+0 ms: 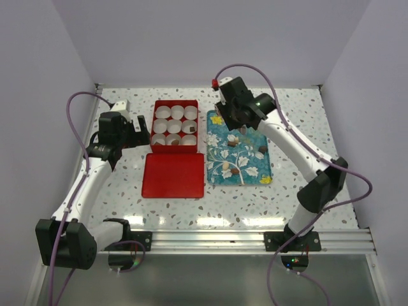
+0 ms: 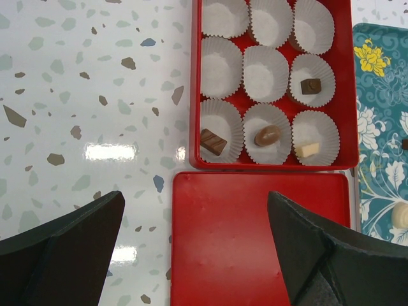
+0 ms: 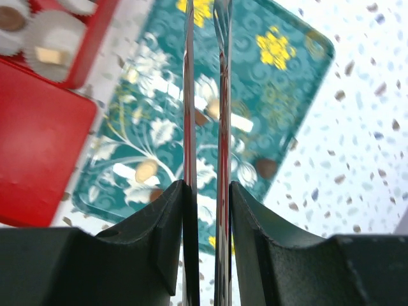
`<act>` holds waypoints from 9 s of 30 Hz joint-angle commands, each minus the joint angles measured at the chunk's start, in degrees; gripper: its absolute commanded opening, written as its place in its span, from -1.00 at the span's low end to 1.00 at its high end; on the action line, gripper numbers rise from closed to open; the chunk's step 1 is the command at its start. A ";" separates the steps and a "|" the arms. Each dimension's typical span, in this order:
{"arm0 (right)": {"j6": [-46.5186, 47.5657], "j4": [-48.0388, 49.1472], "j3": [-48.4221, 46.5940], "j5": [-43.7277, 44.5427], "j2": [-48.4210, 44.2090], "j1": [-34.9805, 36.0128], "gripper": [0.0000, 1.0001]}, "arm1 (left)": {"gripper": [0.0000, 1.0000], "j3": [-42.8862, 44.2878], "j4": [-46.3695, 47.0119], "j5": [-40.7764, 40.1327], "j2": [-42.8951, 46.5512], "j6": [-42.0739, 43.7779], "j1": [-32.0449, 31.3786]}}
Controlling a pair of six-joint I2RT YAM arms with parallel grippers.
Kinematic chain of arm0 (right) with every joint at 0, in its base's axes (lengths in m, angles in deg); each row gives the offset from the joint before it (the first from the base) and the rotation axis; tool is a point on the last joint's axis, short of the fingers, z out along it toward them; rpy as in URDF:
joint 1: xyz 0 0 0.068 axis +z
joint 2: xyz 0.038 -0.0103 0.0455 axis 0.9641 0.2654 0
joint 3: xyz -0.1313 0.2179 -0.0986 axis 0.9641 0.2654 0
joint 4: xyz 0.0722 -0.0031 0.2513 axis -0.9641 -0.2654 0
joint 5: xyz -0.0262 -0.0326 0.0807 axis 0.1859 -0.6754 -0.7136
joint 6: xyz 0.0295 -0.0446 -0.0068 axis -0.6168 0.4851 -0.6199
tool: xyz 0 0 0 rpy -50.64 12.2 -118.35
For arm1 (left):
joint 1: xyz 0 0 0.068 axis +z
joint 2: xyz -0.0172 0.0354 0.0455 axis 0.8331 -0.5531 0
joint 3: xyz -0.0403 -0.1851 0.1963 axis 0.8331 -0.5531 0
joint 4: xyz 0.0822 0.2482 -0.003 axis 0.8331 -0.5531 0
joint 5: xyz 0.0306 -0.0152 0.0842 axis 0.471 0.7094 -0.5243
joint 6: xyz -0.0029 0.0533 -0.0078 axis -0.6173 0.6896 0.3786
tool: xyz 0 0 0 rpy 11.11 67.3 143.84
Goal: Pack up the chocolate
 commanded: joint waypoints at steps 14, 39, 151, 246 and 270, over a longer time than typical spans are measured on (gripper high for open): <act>-4.10 0.73 21.51 4.58 -12.77 -2.54 -0.26 | 1.00 0.67 1.89 2.01 -0.69 0.33 -0.08; -4.02 4.07 25.20 3.27 -10.31 -2.62 -0.28 | 1.00 -0.30 0.66 1.05 1.60 0.32 -0.17; -3.48 2.13 22.12 -0.95 -15.75 -3.41 -0.21 | 1.00 -1.45 3.04 2.45 -0.95 -0.82 -0.08; -6.48 2.49 7.99 -3.59 -6.98 -3.24 -0.31 | 1.00 -2.67 2.25 1.93 1.34 0.41 -0.17; -5.86 3.89 -22.52 -12.81 18.42 8.45 -0.31 | 1.00 -4.35 -2.41 -0.53 6.78 0.24 -0.08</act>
